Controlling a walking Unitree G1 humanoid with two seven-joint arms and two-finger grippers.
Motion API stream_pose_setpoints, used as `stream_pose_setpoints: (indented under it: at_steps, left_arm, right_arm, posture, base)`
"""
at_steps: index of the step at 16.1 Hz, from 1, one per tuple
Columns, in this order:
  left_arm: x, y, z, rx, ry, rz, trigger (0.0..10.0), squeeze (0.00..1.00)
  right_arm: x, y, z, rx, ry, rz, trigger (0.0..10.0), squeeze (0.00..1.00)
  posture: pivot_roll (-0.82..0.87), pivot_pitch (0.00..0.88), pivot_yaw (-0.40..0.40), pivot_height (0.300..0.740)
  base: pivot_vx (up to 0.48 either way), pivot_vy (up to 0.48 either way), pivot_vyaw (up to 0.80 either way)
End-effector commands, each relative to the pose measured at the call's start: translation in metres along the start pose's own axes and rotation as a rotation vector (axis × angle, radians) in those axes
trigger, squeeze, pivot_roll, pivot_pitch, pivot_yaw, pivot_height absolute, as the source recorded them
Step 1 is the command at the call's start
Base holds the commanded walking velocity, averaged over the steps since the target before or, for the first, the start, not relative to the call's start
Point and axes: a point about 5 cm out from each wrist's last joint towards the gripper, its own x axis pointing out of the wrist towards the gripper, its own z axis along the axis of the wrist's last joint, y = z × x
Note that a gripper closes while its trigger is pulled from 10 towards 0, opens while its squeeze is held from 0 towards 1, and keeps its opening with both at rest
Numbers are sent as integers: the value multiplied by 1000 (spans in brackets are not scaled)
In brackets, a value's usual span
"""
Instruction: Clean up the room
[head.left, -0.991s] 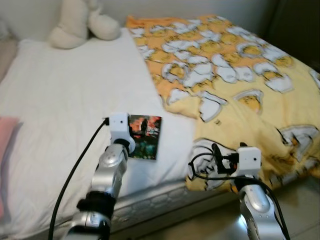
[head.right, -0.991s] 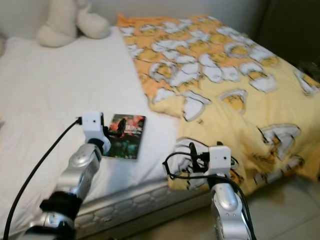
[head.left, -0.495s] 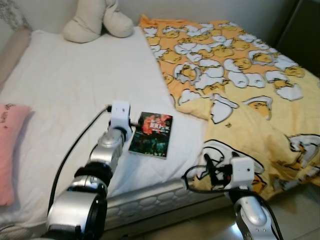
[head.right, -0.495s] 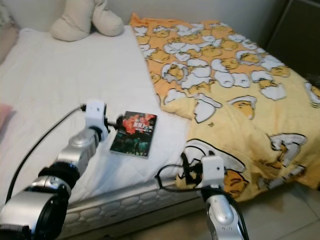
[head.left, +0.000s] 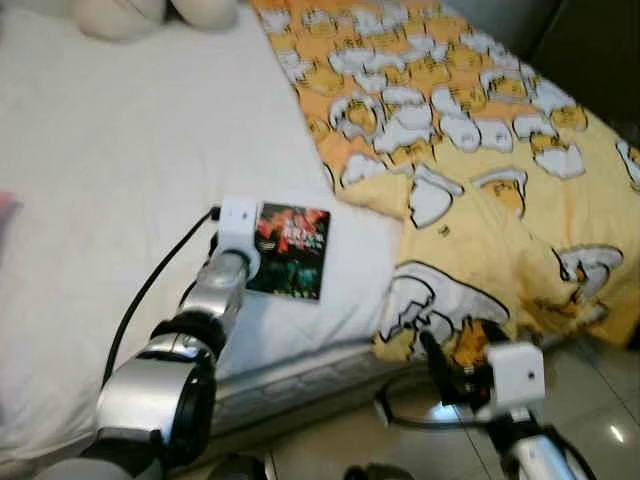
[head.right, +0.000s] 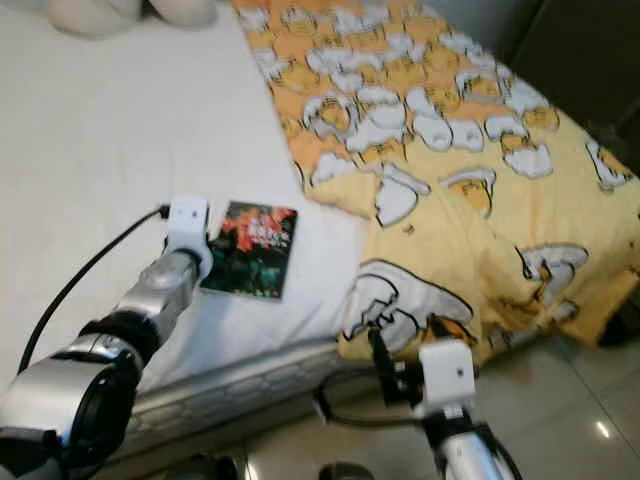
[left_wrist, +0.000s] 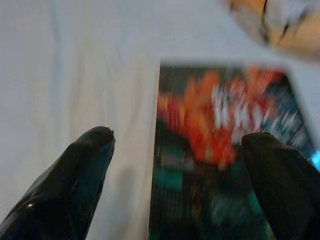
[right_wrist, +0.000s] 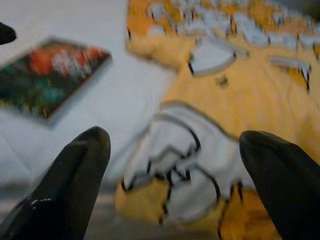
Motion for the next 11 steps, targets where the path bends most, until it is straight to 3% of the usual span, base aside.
stream_pose_setpoints:
  at_steps: [1, 5, 11]
  left_arm:
    - [-3, 3, -14, -20, 46, 13, 10000, 0]
    - [-5, 12, -22, -6, 50, 50, 10000, 0]
    - [-6, -15, -27, -74, 66, -56, 10000, 0]
  right_arm:
    - [-8, 1, 3, -11, 25, 21, 10000, 0]
    - [-18, 8, 3, -9, 65, 61, 10000, 0]
    - [-20, 1, 1, -35, 108, 72, 10000, 0]
  posture:
    - [-194, 223, -93, 740]
    - [-189, 244, -111, 740]
    - [-203, 233, -129, 740]
  base:
    - [0, 0, 0]
    - [0, 0, 0]
    - [0, 0, 0]
